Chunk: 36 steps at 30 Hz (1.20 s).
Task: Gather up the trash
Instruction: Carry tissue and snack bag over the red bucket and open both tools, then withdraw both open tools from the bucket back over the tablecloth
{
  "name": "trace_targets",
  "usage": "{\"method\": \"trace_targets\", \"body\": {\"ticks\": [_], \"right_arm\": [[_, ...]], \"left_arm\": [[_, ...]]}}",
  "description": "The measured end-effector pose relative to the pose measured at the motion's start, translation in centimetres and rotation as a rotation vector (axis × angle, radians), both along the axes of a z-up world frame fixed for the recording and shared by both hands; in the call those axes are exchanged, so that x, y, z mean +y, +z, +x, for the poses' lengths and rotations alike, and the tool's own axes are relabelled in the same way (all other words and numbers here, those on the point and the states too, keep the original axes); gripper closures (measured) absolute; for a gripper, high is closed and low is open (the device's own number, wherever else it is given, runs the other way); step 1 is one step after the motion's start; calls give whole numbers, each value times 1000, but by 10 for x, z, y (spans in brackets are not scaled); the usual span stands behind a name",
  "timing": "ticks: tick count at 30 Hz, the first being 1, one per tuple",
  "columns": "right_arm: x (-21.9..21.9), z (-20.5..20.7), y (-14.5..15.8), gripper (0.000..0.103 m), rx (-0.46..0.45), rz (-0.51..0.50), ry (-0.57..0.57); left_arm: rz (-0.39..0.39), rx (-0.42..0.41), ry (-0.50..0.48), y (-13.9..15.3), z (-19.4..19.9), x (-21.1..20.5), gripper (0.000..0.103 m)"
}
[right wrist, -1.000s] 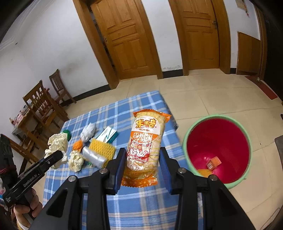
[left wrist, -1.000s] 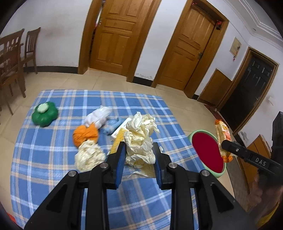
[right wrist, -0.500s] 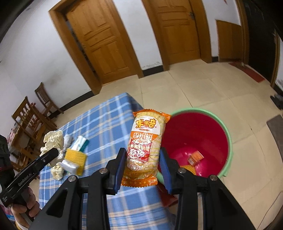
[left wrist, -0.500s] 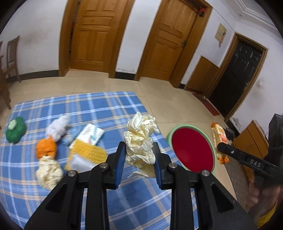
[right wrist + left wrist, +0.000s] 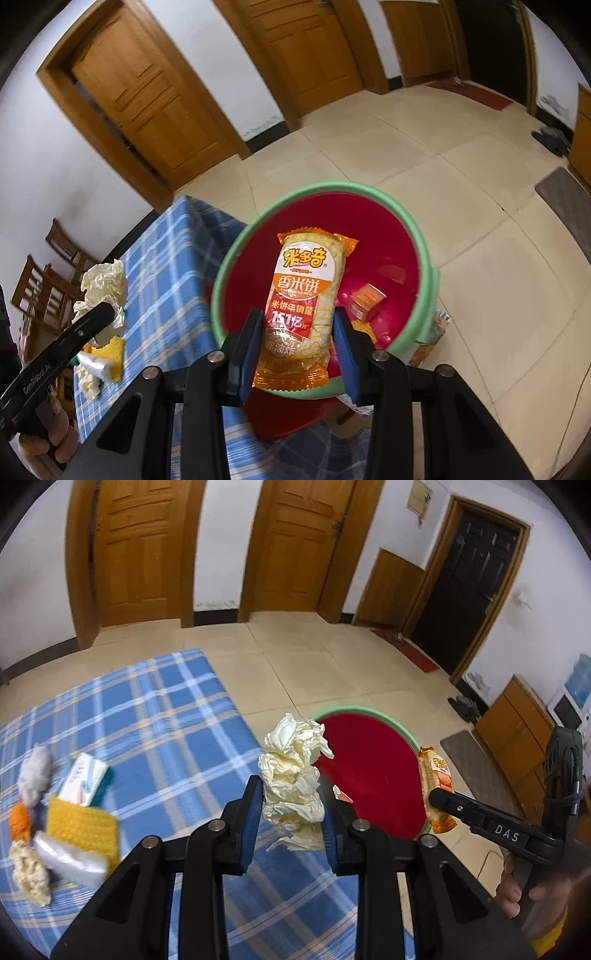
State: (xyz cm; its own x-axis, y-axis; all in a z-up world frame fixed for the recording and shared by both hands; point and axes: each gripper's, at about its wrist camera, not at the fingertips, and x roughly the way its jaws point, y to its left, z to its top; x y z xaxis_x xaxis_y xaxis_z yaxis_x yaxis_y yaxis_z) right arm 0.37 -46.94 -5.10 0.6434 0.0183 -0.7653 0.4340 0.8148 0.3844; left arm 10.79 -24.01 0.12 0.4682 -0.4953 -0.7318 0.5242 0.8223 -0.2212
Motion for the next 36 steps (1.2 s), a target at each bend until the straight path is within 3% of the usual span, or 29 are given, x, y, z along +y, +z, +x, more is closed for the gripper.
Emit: {"method": "trace_targets", "body": {"ticks": [9, 26, 31, 36], "right_arm": [[-15, -8, -20, 61, -7, -6, -39], [-18, -24, -6, 61, -72, -4, -73], [-16, -24, -6, 61, -73, 6, -66], [-16, -26, -5, 60, -76, 11, -63]], "left_arm": [[53, 31, -86, -27, 0, -46, 74], [89, 69, -122, -44, 0, -74, 73], [82, 67, -126, -43, 1, -76, 53], [86, 60, -114, -41, 0, -74, 48]]}}
